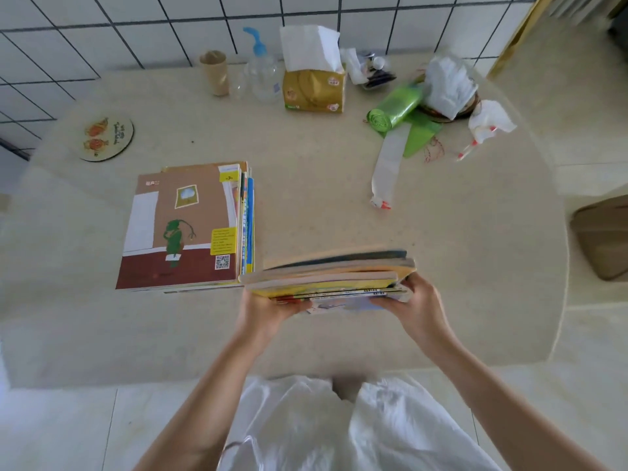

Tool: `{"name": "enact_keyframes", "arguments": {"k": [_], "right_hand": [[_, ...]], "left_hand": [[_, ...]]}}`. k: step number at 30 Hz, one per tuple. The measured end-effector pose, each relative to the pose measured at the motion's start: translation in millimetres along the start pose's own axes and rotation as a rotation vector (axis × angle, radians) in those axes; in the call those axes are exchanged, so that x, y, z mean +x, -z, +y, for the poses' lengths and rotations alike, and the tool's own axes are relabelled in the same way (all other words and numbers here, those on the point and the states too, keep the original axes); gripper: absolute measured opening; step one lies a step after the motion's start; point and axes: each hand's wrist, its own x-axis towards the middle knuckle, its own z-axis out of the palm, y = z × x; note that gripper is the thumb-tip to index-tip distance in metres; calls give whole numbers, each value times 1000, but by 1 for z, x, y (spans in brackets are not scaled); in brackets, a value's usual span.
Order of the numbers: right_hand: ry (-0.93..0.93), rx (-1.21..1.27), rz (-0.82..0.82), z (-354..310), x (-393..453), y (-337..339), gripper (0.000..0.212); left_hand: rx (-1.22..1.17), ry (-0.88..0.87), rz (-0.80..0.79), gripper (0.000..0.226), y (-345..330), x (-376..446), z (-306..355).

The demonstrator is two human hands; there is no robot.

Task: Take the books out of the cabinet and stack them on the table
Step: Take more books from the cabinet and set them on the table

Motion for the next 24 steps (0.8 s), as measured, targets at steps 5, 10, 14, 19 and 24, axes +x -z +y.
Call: {"name": "enact_keyframes", "arguments": {"k": [5, 10, 14, 19, 24], "right_hand": [[-11, -50, -41, 11, -8, -10, 38], [48, -64, -173, 18, -9, -11, 56], [64, -6, -272, 31, -5, -12, 83], [-24, 65, -346, 34, -1, -21, 65], [-143, 238, -382, 37, 5, -27, 49]], "left_hand": [[3, 34, -9, 52, 7, 3, -14], [142, -28, -120, 59, 17, 11, -25], [203, -111, -219, 83, 21, 15, -37], [83, 20, -239, 78, 18, 16, -43], [77, 19, -225, 79, 14, 22, -50]]}}
